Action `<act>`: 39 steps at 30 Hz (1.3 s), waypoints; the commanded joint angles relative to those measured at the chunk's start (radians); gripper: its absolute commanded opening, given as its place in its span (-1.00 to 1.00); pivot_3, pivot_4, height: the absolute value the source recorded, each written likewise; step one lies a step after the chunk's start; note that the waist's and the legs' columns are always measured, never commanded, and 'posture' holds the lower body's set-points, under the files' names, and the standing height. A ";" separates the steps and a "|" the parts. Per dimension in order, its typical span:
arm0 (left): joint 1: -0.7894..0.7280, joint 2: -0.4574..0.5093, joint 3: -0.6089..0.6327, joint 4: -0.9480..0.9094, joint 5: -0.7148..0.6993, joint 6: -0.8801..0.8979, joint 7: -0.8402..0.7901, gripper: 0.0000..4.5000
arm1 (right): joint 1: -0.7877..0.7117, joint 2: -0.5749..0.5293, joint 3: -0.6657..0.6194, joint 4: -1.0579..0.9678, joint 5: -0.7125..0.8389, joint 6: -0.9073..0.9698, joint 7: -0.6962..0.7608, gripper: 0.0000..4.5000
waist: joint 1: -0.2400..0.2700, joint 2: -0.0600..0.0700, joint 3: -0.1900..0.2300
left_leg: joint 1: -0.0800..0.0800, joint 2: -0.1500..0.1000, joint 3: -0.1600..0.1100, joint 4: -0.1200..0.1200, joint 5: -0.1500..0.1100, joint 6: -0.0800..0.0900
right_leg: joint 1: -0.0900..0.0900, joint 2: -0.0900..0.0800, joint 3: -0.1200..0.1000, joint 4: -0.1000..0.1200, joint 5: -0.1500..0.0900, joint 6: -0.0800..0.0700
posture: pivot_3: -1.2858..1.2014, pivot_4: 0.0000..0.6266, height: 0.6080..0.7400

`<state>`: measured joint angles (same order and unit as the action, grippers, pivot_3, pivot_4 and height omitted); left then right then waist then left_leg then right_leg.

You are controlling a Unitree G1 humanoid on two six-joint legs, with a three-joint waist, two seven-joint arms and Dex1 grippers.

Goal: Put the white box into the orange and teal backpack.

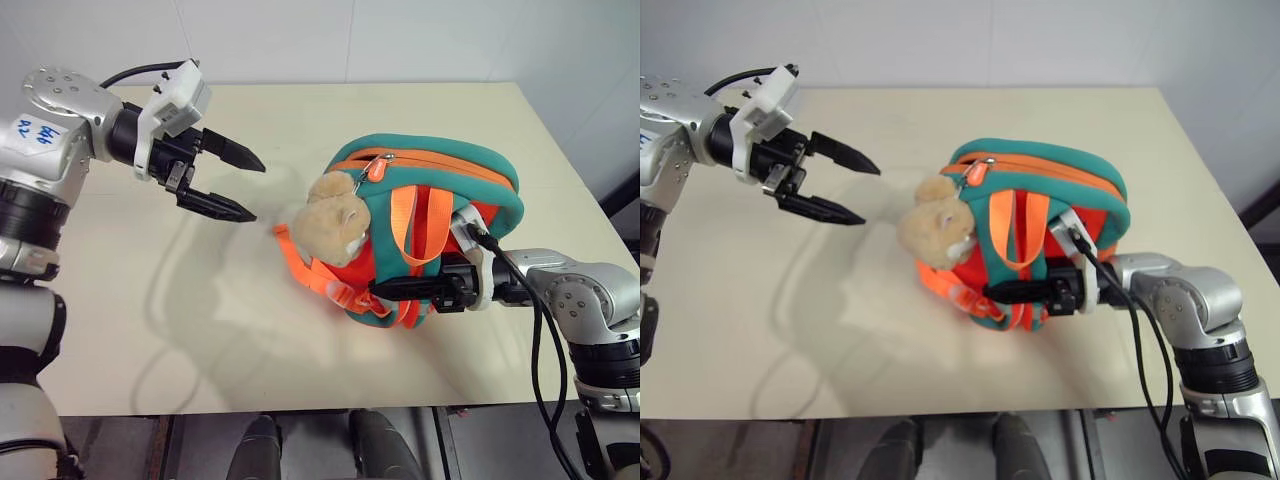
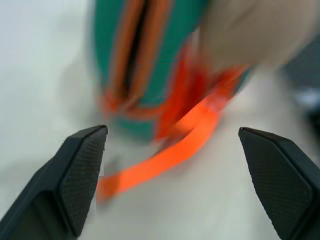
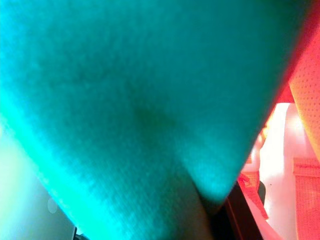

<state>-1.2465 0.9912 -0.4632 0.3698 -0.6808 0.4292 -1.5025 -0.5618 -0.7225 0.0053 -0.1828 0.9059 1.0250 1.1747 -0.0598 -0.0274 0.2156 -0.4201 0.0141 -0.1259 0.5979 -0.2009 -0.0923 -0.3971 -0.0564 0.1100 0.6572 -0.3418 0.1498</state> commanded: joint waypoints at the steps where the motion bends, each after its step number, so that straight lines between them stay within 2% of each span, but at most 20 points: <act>1: 0.054 -0.018 0.108 -0.140 -0.041 0.081 -0.082 0.98 | -0.009 -0.006 -0.006 -0.007 0.008 -0.002 0.013 -1.00 | 0.002 0.000 0.000 | 0.000 0.000 0.000 0.001 0.000 0.000 | 0.000 0.000 0.000 0.001 0.000 0.000 | 0.03 -0.52 1.00; 5: 0.137 -0.124 0.174 -0.287 -0.028 0.134 0.085 0.98 | -0.021 0.010 0.006 0.010 -0.005 -0.017 0.015 -1.00 | 0.005 0.000 0.000 | 0.000 0.000 0.000 0.004 0.001 0.000 | 0.001 0.001 0.000 0.003 0.001 -0.001 | 0.03 -0.52 1.00; 9: 0.184 -0.195 0.196 -0.341 0.033 0.142 0.134 0.98 | -0.033 0.021 0.012 0.019 -0.011 -0.023 0.018 -1.00 | 0.002 0.000 0.000 | 0.000 0.000 0.000 0.008 0.001 0.000 | 0.002 0.001 0.000 0.003 0.002 0.000 | 0.03 -0.52 1.00; 12: 0.193 -0.260 0.225 -0.375 0.022 0.181 0.185 0.98 | -0.028 0.023 0.011 0.020 -0.015 -0.028 0.021 -1.00 | 0.005 0.000 0.000 | 0.000 0.000 0.000 0.008 0.001 0.000 | 0.002 0.001 0.000 0.003 0.003 0.000 | 0.03 -0.52 1.00; 20: 0.203 -0.334 0.234 -0.381 0.131 0.172 0.264 0.98 | -0.005 0.031 -0.003 0.005 -0.007 -0.030 0.007 -1.00 | 0.006 0.000 0.000 | 0.000 0.000 0.000 0.008 0.001 0.000 | 0.002 0.001 0.000 0.002 0.003 0.000 | 0.03 -0.52 1.00; 23: 0.208 -0.339 0.248 -0.391 0.133 0.176 0.256 0.76 | 0.001 0.030 -0.007 0.005 -0.007 -0.032 0.003 -1.00 | 0.007 0.000 0.000 | 0.000 0.000 0.001 0.009 0.001 0.000 | 0.002 0.001 0.000 0.002 0.003 0.000 | 0.03 -0.52 1.00; 30: 0.219 -0.305 0.287 -0.406 0.117 0.198 0.204 -0.10 | 0.015 0.034 -0.008 -0.007 -0.004 -0.033 -0.010 -1.00 | 0.005 0.000 0.000 | 0.000 0.000 0.001 0.008 0.001 0.000 | 0.002 0.001 0.000 0.002 0.003 0.000 | 0.03 -0.52 1.00; 33: 0.219 -0.260 0.305 -0.396 0.113 0.207 0.147 -0.36 | 0.018 0.036 -0.010 -0.009 -0.004 -0.034 -0.014 -1.00 | 0.005 0.000 0.000 | 0.000 0.000 0.001 0.008 0.001 0.000 | 0.002 0.001 0.000 0.001 0.003 0.000 | 0.03 -0.52 1.00; 37: 0.197 -0.110 0.261 -0.319 0.171 0.200 -0.033 -0.42 | 0.020 0.036 -0.009 -0.009 -0.005 -0.036 -0.013 -1.00 | -0.002 0.000 0.000 | 0.001 0.000 0.001 0.006 0.001 0.000 | 0.002 0.001 0.000 0.001 0.003 0.000 | 0.03 -0.52 1.00; 39: 0.146 -0.069 0.240 -0.227 0.214 0.180 -0.092 -0.42 | 0.021 0.036 -0.009 -0.009 -0.005 -0.036 -0.013 -1.00 | 0.000 0.000 0.000 | 0.002 0.000 0.001 0.005 0.001 0.000 | 0.002 0.001 0.000 0.001 0.003 0.000 | 0.03 -0.52 1.00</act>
<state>-1.0557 0.8877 -0.2198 0.0775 -0.5106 0.6288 -1.5022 -0.5382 -0.6881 0.0156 -0.1643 0.8863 1.0010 1.1562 -0.0593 -0.0274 0.2156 -0.4184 0.0145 -0.1245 0.6032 -0.1994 -0.0925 -0.3949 -0.0551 0.1101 0.6584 -0.3392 0.1496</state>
